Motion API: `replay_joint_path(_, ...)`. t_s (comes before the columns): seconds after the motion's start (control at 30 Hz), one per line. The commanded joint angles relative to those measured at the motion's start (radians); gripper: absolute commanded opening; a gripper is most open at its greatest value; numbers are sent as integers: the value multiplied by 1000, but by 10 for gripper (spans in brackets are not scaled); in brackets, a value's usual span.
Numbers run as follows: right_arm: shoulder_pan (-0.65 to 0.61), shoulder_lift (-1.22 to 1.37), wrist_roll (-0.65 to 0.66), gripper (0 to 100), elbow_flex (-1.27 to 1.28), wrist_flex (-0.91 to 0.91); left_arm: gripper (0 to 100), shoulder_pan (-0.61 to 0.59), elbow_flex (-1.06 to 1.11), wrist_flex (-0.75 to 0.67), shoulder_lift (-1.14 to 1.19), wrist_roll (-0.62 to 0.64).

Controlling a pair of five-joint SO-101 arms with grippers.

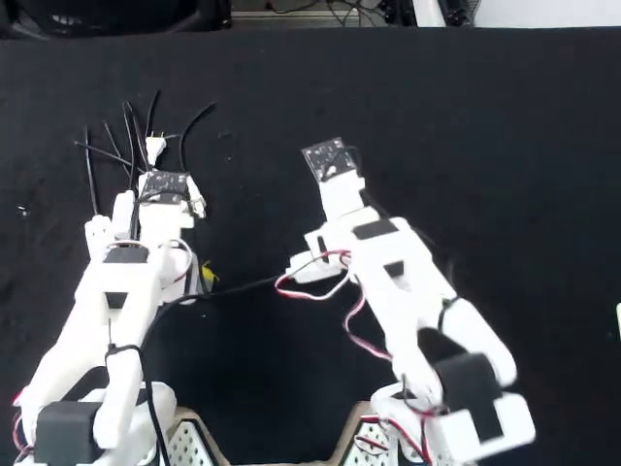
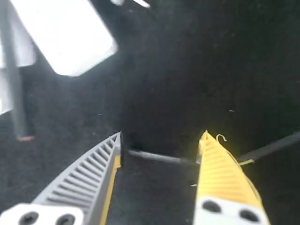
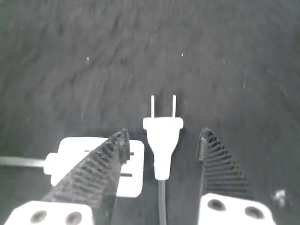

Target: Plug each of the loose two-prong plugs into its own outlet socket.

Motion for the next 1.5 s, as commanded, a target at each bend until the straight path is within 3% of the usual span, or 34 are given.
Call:
replay_joint_path(0.0,-17,82,-5,185,-71,-8,256,-59,15,-9,-29,-25)
replay_joint_path(0.13,17,120,-6,5,-114,31,256,-79,42,-11,-29,-37)
replay_joint_path(0.2,43,120,-6,41,-127,69,256,-96,47,-11,-29,-71)
replay_joint_path(0.4,114,-24,-6,11,-79,109,256,-157,70,-2,-29,-137)
replay_joint_path(0.63,133,-315,35,11,62,110,256,-351,85,-9,-29,-307)
replay_joint_path(0.83,132,-375,58,11,105,110,256,-450,73,-8,-40,-336)
replay_joint_path(0.93,132,-340,127,26,105,110,256,-424,42,26,-40,-325)
replay_joint_path(1.13,157,-225,238,212,99,110,256,-234,-122,241,-40,-143)
replay_joint_path(1.33,155,-174,249,215,96,101,256,-82,-363,442,-40,-2)
replay_joint_path(1.47,163,-131,276,215,70,101,256,-38,-415,422,-29,37)
